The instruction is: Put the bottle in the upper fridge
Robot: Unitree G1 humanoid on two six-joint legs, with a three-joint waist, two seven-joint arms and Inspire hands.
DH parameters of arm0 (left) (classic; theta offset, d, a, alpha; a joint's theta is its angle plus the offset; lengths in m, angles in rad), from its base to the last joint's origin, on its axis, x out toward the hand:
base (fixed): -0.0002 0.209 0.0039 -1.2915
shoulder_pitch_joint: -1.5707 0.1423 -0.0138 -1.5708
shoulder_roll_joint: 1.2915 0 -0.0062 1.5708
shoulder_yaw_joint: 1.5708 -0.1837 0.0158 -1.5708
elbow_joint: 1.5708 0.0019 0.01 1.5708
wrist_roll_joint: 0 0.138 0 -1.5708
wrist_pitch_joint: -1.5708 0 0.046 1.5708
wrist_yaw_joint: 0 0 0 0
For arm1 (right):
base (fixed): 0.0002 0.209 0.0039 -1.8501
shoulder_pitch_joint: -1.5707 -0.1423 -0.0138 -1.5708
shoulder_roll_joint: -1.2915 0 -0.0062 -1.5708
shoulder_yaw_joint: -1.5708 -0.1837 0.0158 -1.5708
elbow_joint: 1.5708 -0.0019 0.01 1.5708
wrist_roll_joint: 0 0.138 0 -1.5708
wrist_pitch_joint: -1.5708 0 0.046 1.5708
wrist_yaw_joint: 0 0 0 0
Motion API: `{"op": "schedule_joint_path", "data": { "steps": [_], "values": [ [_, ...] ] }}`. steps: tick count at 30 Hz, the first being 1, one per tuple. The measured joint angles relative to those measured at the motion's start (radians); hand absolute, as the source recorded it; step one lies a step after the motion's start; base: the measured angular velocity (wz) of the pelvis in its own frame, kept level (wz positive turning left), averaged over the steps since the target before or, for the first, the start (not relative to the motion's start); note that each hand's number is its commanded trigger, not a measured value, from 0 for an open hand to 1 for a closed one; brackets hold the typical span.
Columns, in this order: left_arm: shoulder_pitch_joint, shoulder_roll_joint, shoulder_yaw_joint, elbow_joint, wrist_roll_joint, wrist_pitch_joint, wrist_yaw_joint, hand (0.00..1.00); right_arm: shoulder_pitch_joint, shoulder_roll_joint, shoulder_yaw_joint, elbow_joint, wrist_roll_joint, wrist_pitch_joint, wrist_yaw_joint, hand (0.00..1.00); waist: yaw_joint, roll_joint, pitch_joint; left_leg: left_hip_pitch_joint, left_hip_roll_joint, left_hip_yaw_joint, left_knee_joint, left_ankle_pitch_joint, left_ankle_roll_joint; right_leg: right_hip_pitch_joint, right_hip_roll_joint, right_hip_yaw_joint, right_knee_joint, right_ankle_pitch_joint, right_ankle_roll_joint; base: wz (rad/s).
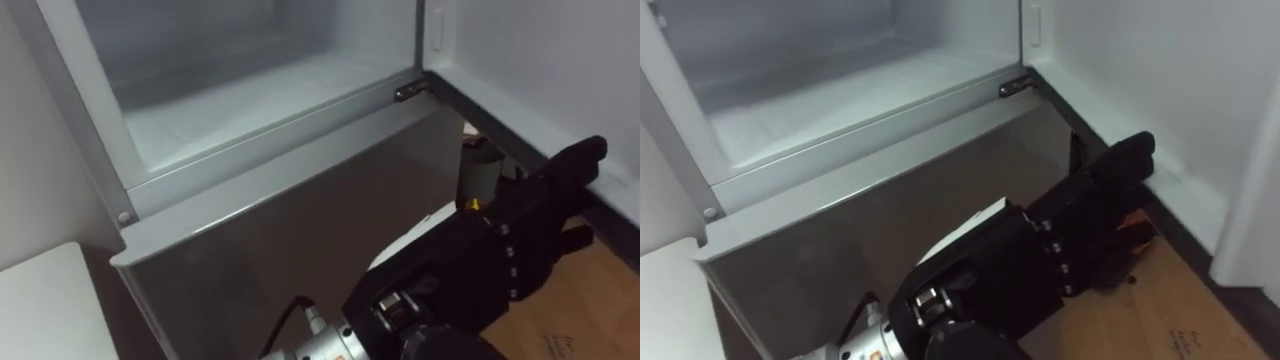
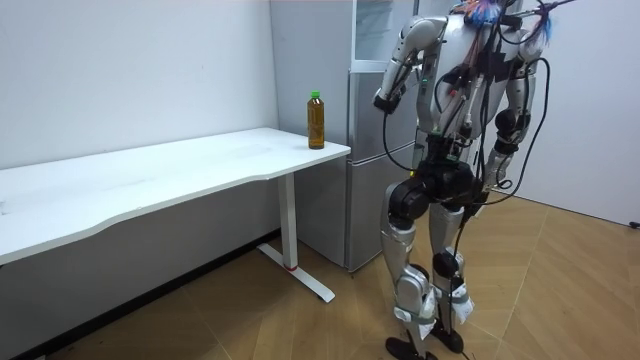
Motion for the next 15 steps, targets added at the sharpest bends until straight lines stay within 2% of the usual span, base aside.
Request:
{"op": "schedule_joint_path", "data": {
  "steps": [5, 6, 10, 15],
  "values": [
    [-0.022, -0.001, -0.02, 0.005, -0.001, -0.001, -0.004, 0.0, 0.0, -0.009, 0.001, 0.0, 0.002, 0.0, -0.002, 0.0, -0.017, 0.006, -0.0019, 0.0, 0.008, 0.001, 0.001, -0.004, -0.009, 0.001, 0.008, 0.002, -0.009, 0.005, -0.007, -0.08],
    [-0.027, -0.001, -0.02, 0.005, -0.001, -0.001, -0.003, 0.0, 0.0, -0.013, 0.001, 0.0, 0.001, 0.0, -0.001, 0.0, -0.017, 0.011, -0.0008, 0.002, 0.012, 0.001, 0.001, -0.009, -0.018, 0.001, 0.012, 0.002, -0.01, 0.006, -0.008, -0.14],
    [-0.029, -0.003, -0.021, 0.013, -0.004, -0.001, -0.003, 0.0, 0.0, -0.028, 0.001, -0.001, 0.0, 0.0, 0.004, 0.0, -0.018, 0.019, 0.0004, 0.005, 0.015, -0.001, 0.002, -0.01, -0.019, 0.001, 0.013, -0.004, -0.008, 0.007, -0.011, -0.12],
    [-0.031, -0.002, -0.024, 0.023, -0.035, -0.001, 0.0, 0.0, 0.009, -0.032, 0.01, -0.008, 0.0, 0.002, 0.011, 0.0, -0.014, 0.018, 0.0008, 0.005, 0.019, -0.007, -0.001, -0.008, -0.023, 0.004, 0.012, -0.042, -0.006, 0.009, -0.014, 0.06]
  ]
}}
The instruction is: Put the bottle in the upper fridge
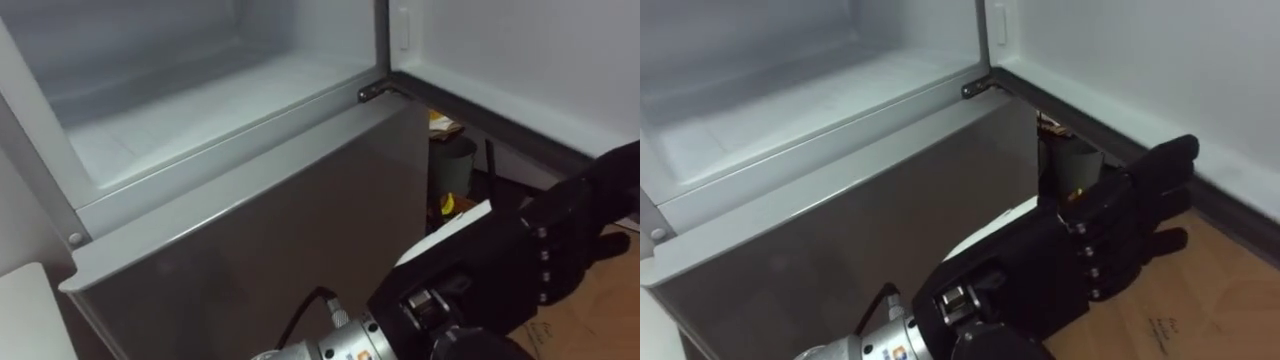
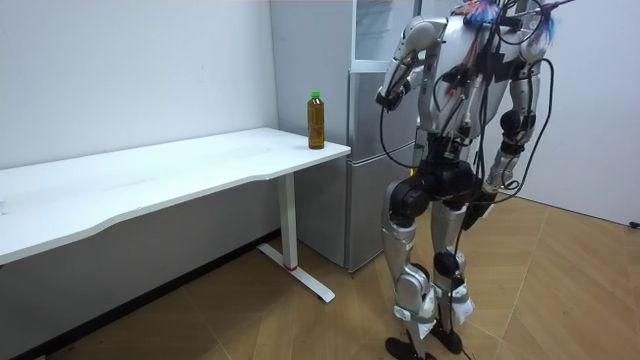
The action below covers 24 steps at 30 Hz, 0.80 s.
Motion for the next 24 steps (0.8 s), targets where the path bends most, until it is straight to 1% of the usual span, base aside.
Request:
{"op": "schedule_joint_path", "data": {
  "steps": [2, 5, 6, 7, 9, 10, 12, 13, 15, 16, 17, 18, 19, 21, 22, 24],
  "values": [
    [0.0, 0.001, 0.0, 0.018, -0.002, 0.0, -0.004, 0.0, -0.002, 0.0, 0.0, 0.0, -0.003, 0.0, 0.003, 0.0, 0.003, 0.0, 0.0001, 0.0, 0.001, -0.001, 0.0, 0.0, 0.0, 0.001, 0.0, -0.01, -0.001, 0.0, -0.001, 0.04],
    [0.0, 0.009, 0.0, 0.04, -0.001, 0.0, -0.004, 0.0, 0.001, 0.001, 0.0, 0.0, -0.003, 0.0, 0.001, 0.0, 0.006, -0.002, 0.0014, -0.001, 0.001, -0.018, -0.001, -0.001, -0.002, 0.007, -0.002, -0.038, -0.004, 0.0, -0.001, 0.16],
    [0.0, 0.01, 0.0, 0.04, -0.002, 0.0, -0.004, 0.0, 0.002, 0.001, 0.0, 0.0, -0.002, 0.0, -0.002, 0.0, 0.011, -0.003, 0.0018, -0.002, 0.002, -0.019, -0.001, -0.001, -0.002, 0.01, -0.004, -0.054, -0.006, 0.0, -0.001, 0.2],
    [0.0, 0.01, 0.0, 0.04, -0.003, 0.0, -0.004, 0.0, 0.002, 0.001, 0.0, 0.0, -0.002, 0.0, -0.004, 0.0, 0.014, -0.003, 0.0021, -0.002, 0.002, -0.019, -0.001, -0.001, -0.002, 0.011, -0.005, -0.059, -0.006, 0.0, -0.001, 0.16],
    [0.0, 0.01, 0.001, 0.04, -0.005, 0.0, -0.004, 0.0, 0.0, 0.003, 0.0, -0.001, -0.003, 0.0, -0.011, 0.0, 0.034, -0.003, 0.0022, -0.003, 0.002, -0.022, 0.0, 0.0, -0.003, 0.012, -0.006, -0.072, -0.005, 0.0, -0.001, 0.14],
    [0.0, 0.01, 0.001, 0.04, -0.004, 0.0, -0.004, 0.0, -0.001, 0.004, 0.0, -0.002, -0.004, 0.0, -0.011, 0.0, 0.035, -0.003, 0.0021, -0.005, 0.002, -0.025, 0.0, 0.0, -0.004, 0.013, -0.007, -0.082, -0.005, 0.0, -0.001, 0.26],
    [0.001, 0.012, 0.0, 0.039, -0.004, 0.0, -0.004, 0.0, -0.014, 0.006, 0.019, 0.003, -0.008, 0.0, -0.013, 0.0, 0.046, -0.005, 0.0036, -0.015, -0.002, -0.053, 0.0, 0.005, -0.011, 0.012, -0.013, -0.11, -0.005, 0.0, -0.001, 0.32],
    [0.001, 0.012, 0.0, 0.039, -0.004, 0.0, -0.004, 0.0, -0.016, 0.005, 0.024, 0.005, -0.008, 0.0, -0.013, 0.0, 0.053, -0.006, 0.0038, -0.016, -0.003, -0.056, 0.0, 0.005, -0.011, 0.012, -0.013, -0.113, -0.005, 0.0, -0.001, 0.28],
    [0.001, 0.014, 0.001, 0.039, -0.005, 0.0, -0.003, 0.0, -0.023, 0.005, 0.046, 0.007, -0.004, 0.0, -0.015, 0.0, 0.069, -0.007, 0.0038, -0.029, -0.006, -0.082, 0.003, 0.005, -0.012, 0.01, -0.017, -0.141, -0.005, 0.0, 0.0, 0.34],
    [0.002, 0.015, 0.001, 0.039, -0.005, 0.0, -0.003, 0.0, -0.024, 0.006, 0.048, 0.007, -0.004, 0.0, -0.015, 0.0, 0.075, -0.007, 0.0039, -0.033, -0.006, -0.086, 0.003, 0.006, -0.012, 0.007, -0.017, -0.143, -0.005, -0.001, 0.0, 0.3],
    [0.004, 0.019, 0.001, 0.039, -0.004, 0.0, -0.002, 0.0, -0.026, 0.008, 0.054, 0.007, -0.003, 0.001, -0.015, 0.0, 0.087, -0.008, 0.0032, -0.04, -0.006, -0.1, 0.003, 0.006, -0.012, 0.001, -0.017, -0.154, -0.005, -0.001, 0.0, 0.26],
    [0.006, 0.025, 0.002, 0.039, 0.0, 0.0, 0.0, 0.0, -0.027, 0.009, 0.057, 0.007, -0.005, 0.002, -0.016, 0.0, 0.091, -0.009, 0.0026, -0.048, -0.007, -0.116, 0.003, 0.006, -0.013, -0.002, -0.019, -0.167, -0.003, -0.001, 0.0, 0.26],
    [0.009, 0.026, 0.005, 0.039, 0.006, 0.0, 0.001, 0.0, -0.027, 0.009, 0.056, 0.007, -0.005, 0.003, -0.016, 0.0, 0.096, -0.01, 0.0028, -0.049, -0.007, -0.121, 0.002, 0.007, -0.013, -0.002, -0.02, -0.168, -0.002, -0.001, 0.0, 0.21],
    [0.036, 0.03, 0.02, 0.039, 0.016, 0.0, 0.002, 0.0, -0.021, 0.011, 0.057, 0.008, -0.014, 0.008, -0.017, 0.0, 0.121, -0.019, 0.0003, -0.048, -0.007, -0.13, 0.002, 0.008, -0.014, 0.001, -0.02, -0.177, -0.001, -0.001, 0.0, 0.08],
    [0.047, 0.031, 0.027, 0.038, 0.016, 0.0, 0.001, 0.0, -0.019, 0.013, 0.057, 0.008, -0.018, 0.008, -0.017, 0.0, 0.124, -0.022, -0.0001, -0.048, -0.007, -0.132, 0.002, 0.008, -0.014, 0.004, -0.02, -0.181, -0.002, 0.0, 0.0, 0.14],
    [0.091, 0.037, 0.045, 0.031, 0.021, 0.0, 0.0, 0.0, -0.011, 0.02, 0.061, 0.008, -0.01, 0.008, -0.017, 0.0, 0.14, -0.041, -0.0001, -0.047, -0.008, -0.144, 0.003, 0.009, -0.016, 0.014, -0.021, -0.2, -0.004, 0.0, -0.001, 0.17]
  ]
}}
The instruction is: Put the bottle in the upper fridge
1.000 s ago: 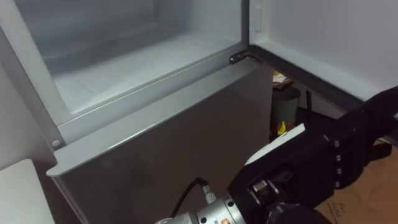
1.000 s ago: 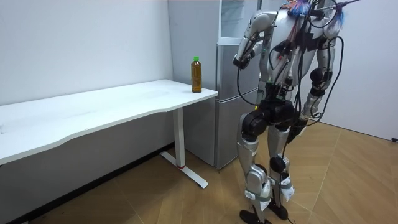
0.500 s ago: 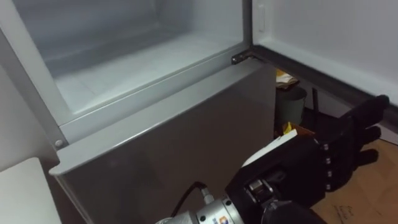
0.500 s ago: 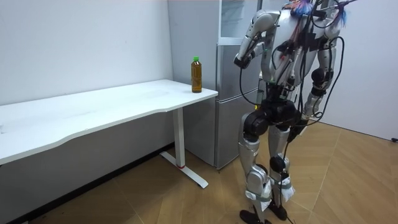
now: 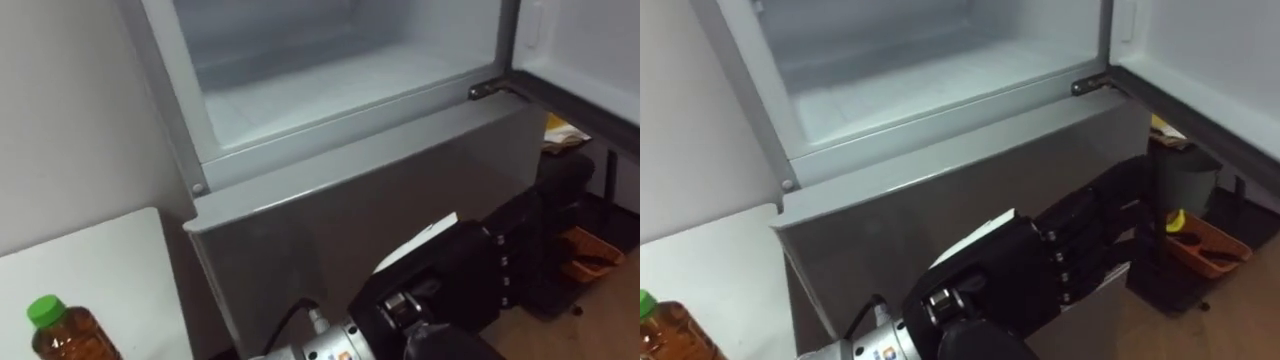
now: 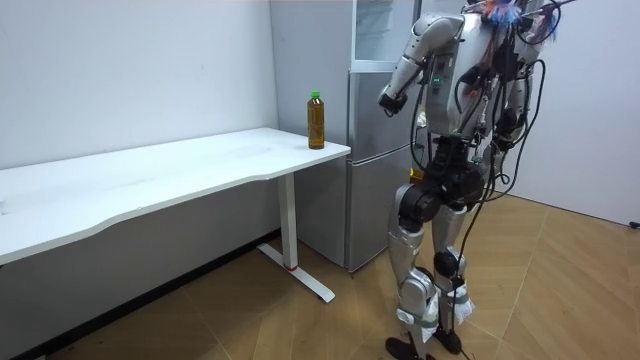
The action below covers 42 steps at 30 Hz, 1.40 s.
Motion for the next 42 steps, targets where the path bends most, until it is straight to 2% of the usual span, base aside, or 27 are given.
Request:
{"op": "schedule_joint_path", "data": {
  "steps": [5, 10, 12, 13, 18, 22, 24, 26, 27, 31, 33, 35, 40, 42],
  "values": [
    [0.068, 0.015, 0.013, -0.005, 0.069, -0.004, 0.0, 0.0, -0.001, 0.007, 0.017, 0.027, 0.011, -0.004, -0.007, 0.0, 0.041, -0.021, -0.0015, -0.004, -0.003, -0.026, 0.003, 0.001, 0.0, 0.01, -0.004, -0.029, -0.003, 0.0, 0.0, 0.18],
    [0.152, 0.031, 0.022, -0.005, 0.126, -0.013, -0.007, 0.0, 0.002, 0.016, 0.017, 0.032, 0.008, -0.016, -0.016, 0.0, 0.058, -0.021, -0.0018, -0.01, -0.01, -0.05, 0.015, 0.003, 0.003, 0.02, -0.013, -0.047, -0.004, -0.004, 0.006, 0.14],
    [0.207, 0.057, 0.031, -0.002, 0.167, -0.014, -0.008, 0.0, 0.001, 0.021, 0.017, 0.031, 0.006, -0.024, -0.02, 0.0, 0.063, -0.02, -0.0024, -0.017, -0.011, -0.055, 0.02, 0.003, 0.003, 0.026, -0.014, -0.052, -0.003, -0.004, 0.006, 0.1],
    [0.222, 0.061, 0.035, -0.001, 0.191, -0.014, -0.009, 0.0, 0.001, 0.024, 0.017, 0.029, 0.005, -0.024, -0.023, 0.0, 0.064, -0.02, -0.0023, -0.016, -0.011, -0.058, 0.021, 0.003, 0.003, 0.029, -0.015, -0.056, -0.004, -0.004, 0.006, 0.11],
    [0.401, 0.069, 0.094, 0.006, 0.371, -0.029, 0.001, 0.0, 0.011, 0.037, 0.017, 0.028, -0.023, -0.051, -0.048, 0.0, 0.085, -0.026, -0.0026, -0.019, -0.012, -0.065, 0.025, 0.005, 0.006, 0.034, -0.016, -0.078, -0.002, -0.007, 0.005, 0.12],
    [0.458, 0.074, 0.133, 0.055, 0.438, -0.034, 0.002, 0.0, 0.023, 0.038, 0.014, -0.001, -0.035, -0.063, -0.069, 0.0, 0.112, -0.042, -0.0026, -0.02, -0.012, -0.064, 0.034, 0.006, 0.007, 0.034, -0.02, -0.091, 0.0, -0.016, 0.006, 0.16],
    [0.513, 0.077, 0.168, 0.083, 0.474, -0.064, 0.019, 0.0, 0.037, 0.038, 0.004, -0.038, -0.034, -0.079, -0.076, 0.0, 0.117, -0.053, -0.0023, -0.021, -0.013, -0.066, 0.033, 0.011, 0.009, 0.037, -0.024, -0.104, 0.001, -0.016, 0.006, 0.13],
    [0.543, 0.082, 0.173, 0.12, 0.486, -0.077, 0.04, 0.0, 0.042, 0.037, -0.004, -0.053, -0.048, -0.08, -0.085, 0.0, 0.129, -0.057, -0.0044, -0.024, -0.014, -0.068, 0.033, 0.011, 0.009, 0.037, -0.024, -0.107, 0.001, -0.016, 0.007, 0.04],
    [0.556, 0.083, 0.173, 0.162, 0.486, -0.089, 0.051, 0.0, 0.04, 0.037, -0.004, -0.052, -0.069, -0.08, -0.095, 0.0, 0.135, -0.06, -0.0062, -0.025, -0.015, -0.071, 0.034, 0.011, 0.01, 0.037, -0.025, -0.109, 0.0, -0.016, 0.007, 0.06],
    [0.576, 0.083, 0.182, 0.283, 0.509, -0.1, 0.084, 0.0, 0.04, 0.037, -0.004, -0.052, -0.098, -0.083, -0.094, 0.0, 0.143, -0.063, -0.0067, -0.031, -0.019, -0.085, 0.034, 0.013, 0.011, 0.037, -0.028, -0.124, -0.001, -0.016, 0.008, 0.12],
    [0.579, 0.081, 0.19, 0.391, 0.515, -0.136, 0.105, 0.0, 0.041, 0.037, -0.003, -0.052, -0.097, -0.091, -0.093, 0.0, 0.154, -0.063, -0.0068, -0.032, -0.021, -0.092, 0.034, 0.014, 0.012, 0.04, -0.029, -0.134, 0.0, -0.016, 0.008, 0.1],
    [0.585, 0.079, 0.193, 0.441, 0.556, -0.141, 0.121, 0.0, 0.042, 0.037, -0.004, -0.052, -0.097, -0.093, -0.092, 0.0, 0.162, -0.066, -0.0055, -0.033, -0.021, -0.09, 0.033, 0.015, 0.011, 0.039, -0.029, -0.135, -0.001, -0.016, 0.008, 0.03],
    [0.589, 0.069, 0.21, 0.619, 0.626, -0.212, 0.158, 0.0, 0.044, 0.038, -0.004, -0.067, -0.104, -0.123, -0.061, 0.0, 0.189, -0.067, -0.0049, -0.028, -0.02, -0.078, 0.032, 0.015, 0.011, 0.036, -0.029, -0.127, 0.0, -0.018, 0.008, -0.05],
    [0.588, 0.064, 0.211, 0.716, 0.626, -0.258, 0.189, 0.0, 0.045, 0.038, -0.004, -0.068, -0.103, -0.135, -0.055, 0.0, 0.193, -0.068, -0.005, -0.025, -0.02, -0.078, 0.028, 0.015, 0.011, 0.038, -0.03, -0.127, 0.0, -0.019, 0.009, 0.0]
  ]
}}
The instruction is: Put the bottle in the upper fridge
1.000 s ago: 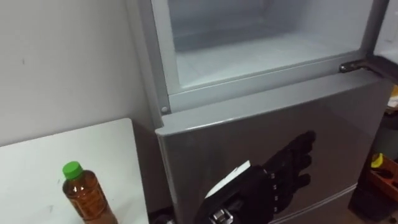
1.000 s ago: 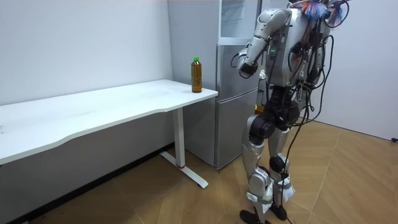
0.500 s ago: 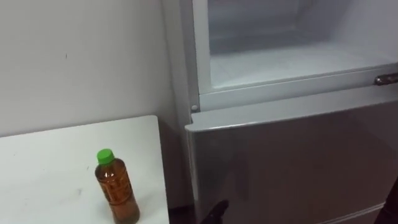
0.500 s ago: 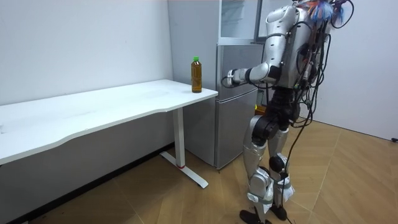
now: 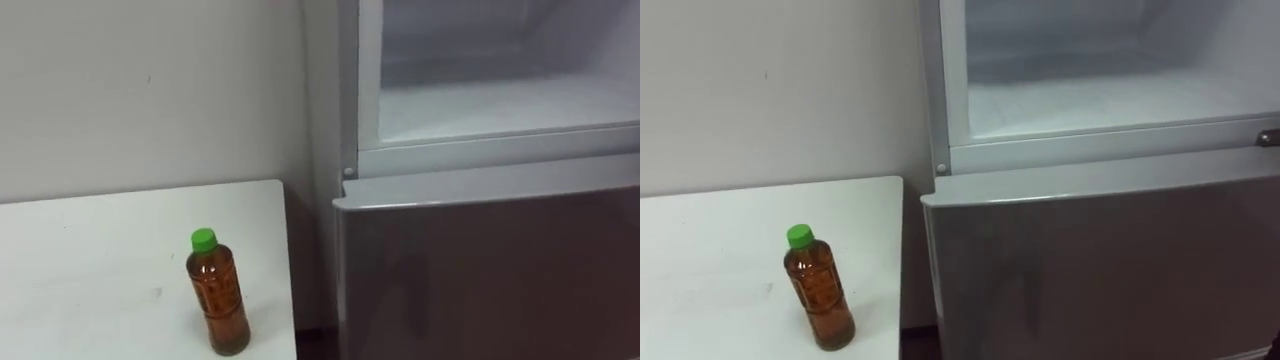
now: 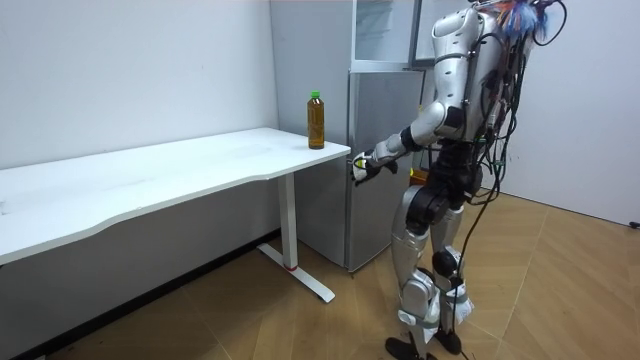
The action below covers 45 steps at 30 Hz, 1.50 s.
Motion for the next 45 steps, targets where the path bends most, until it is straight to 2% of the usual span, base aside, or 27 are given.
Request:
{"op": "schedule_joint_path", "data": {
  "steps": [1, 5, 7, 9, 12, 19, 24, 34, 37, 38, 39, 41, 45],
  "values": [
    [-0.003, -0.005, 0.005, 0.077, 0.0, -0.019, 0.021, 0.0, 0.0, 0.001, 0.0, 0.0, 0.001, -0.008, 0.0, 0.0, 0.0, 0.0, -0.0002, 0.0, 0.0, 0.0, 0.0, 0.0, 0.0, 0.0, 0.0, 0.001, 0.0, 0.0, 0.0, 0.0],
    [0.0, -0.019, 0.046, 0.272, -0.048, -0.036, 0.077, 0.0, 0.015, 0.001, -0.001, 0.002, 0.003, -0.029, -0.001, 0.0, 0.001, -0.003, 0.0, 0.003, 0.0, -0.002, -0.001, 0.0, 0.0, 0.002, 0.0, 0.002, -0.001, 0.0, 0.0, 0.0],
    [-0.001, -0.03, 0.085, 0.342, -0.068, -0.052, 0.1, 0.0, 0.027, 0.002, -0.002, 0.002, 0.0, -0.038, 0.0, 0.0, 0.003, -0.004, 0.0006, 0.012, 0.0, 0.0, -0.002, 0.0, 0.0, 0.009, 0.0, 0.005, -0.003, 0.0, 0.001, -0.03],
    [-0.003, -0.058, 0.162, 0.437, -0.066, -0.081, 0.138, 0.0, 0.047, 0.007, -0.029, 0.003, -0.015, -0.053, 0.006, 0.0, 0.012, -0.004, -0.0014, 0.03, 0.0, 0.007, -0.009, 0.0, 0.0, 0.018, 0.001, 0.016, -0.001, -0.002, 0.001, -0.13],
    [-0.003, -0.066, 0.215, 0.532, -0.065, -0.096, 0.177, 0.0, 0.063, 0.017, -0.069, 0.022, -0.03, -0.063, 0.009, 0.0, 0.02, -0.005, -0.0023, 0.044, 0.0, 0.01, -0.012, -0.001, -0.001, 0.03, 0.002, 0.024, -0.001, -0.003, 0.001, -0.09],
    [0.034, -0.067, 0.253, 0.577, -0.041, -0.093, 0.25, 0.0, 0.083, 0.032, -0.069, 0.069, -0.03, -0.06, 0.011, 0.0, 0.024, -0.004, -0.004, 0.044, 0.0, 0.001, -0.018, -0.003, 0.0, 0.031, 0.006, 0.026, 0.002, -0.001, 0.002, 0.03],
    [0.037, -0.069, 0.274, 0.618, -0.008, -0.067, 0.292, 0.0, 0.085, 0.036, -0.068, 0.092, -0.021, -0.059, 0.024, 0.0, 0.024, -0.009, -0.0049, 0.043, 0.0, 0.001, -0.019, -0.003, 0.0, 0.035, 0.006, 0.027, 0.001, -0.001, 0.002, 0.0],
    [0.028, -0.086, 0.286, 0.614, 0.096, -0.053, 0.33, 0.0, 0.085, 0.043, -0.067, 0.07, -0.023, -0.058, 0.032, 0.0, 0.026, -0.013, -0.0065, 0.043, -0.002, -0.002, -0.019, -0.003, 0.0, 0.034, 0.006, 0.026, -0.002, -0.001, 0.003, 0.0],
    [0.018, -0.086, 0.286, 0.617, 0.105, -0.053, 0.331, 0.0, 0.085, 0.042, -0.065, 0.016, -0.068, -0.049, 0.032, 0.0, 0.026, -0.018, -0.0095, 0.044, -0.002, -0.002, -0.019, -0.003, 0.0, 0.03, 0.006, 0.025, -0.001, -0.001, 0.003, 0.0],
    [0.014, -0.086, 0.286, 0.617, 0.121, -0.054, 0.332, 0.0, 0.085, 0.042, -0.065, -0.018, -0.098, -0.046, 0.032, 0.0, 0.028, -0.015, -0.007, 0.043, -0.001, -0.003, -0.019, -0.003, 0.0, 0.028, 0.006, 0.027, 0.001, -0.001, 0.002, -0.03],
    [0.013, -0.086, 0.287, 0.619, 0.13, -0.054, 0.333, 0.0, 0.086, 0.041, -0.065, -0.072, -0.128, -0.04, 0.032, 0.0, 0.028, -0.016, -0.008, 0.043, -0.001, -0.003, -0.02, -0.003, 0.0, 0.026, 0.006, 0.028, 0.001, 0.0, 0.002, -0.05],
    [0.013, -0.086, 0.287, 0.619, 0.141, -0.054, 0.339, 0.0, 0.085, 0.042, -0.064, -0.145, -0.14, -0.045, 0.032, 0.0, 0.028, -0.013, -0.0059, 0.044, -0.001, -0.002, -0.02, -0.003, 0.0, 0.026, 0.006, 0.028, 0.001, 0.001, 0.002, -0.03],
    [0.01, -0.085, 0.286, 0.616, 0.144, -0.054, 0.347, 0.0, 0.085, 0.041, -0.029, -0.273, -0.175, -0.052, 0.031, 0.0, 0.048, -0.021, -0.0059, 0.043, -0.001, 0.007, -0.024, -0.003, 0.0, 0.024, 0.007, 0.032, 0.0, 0.001, 0.001, 0.0]
  ]
}}
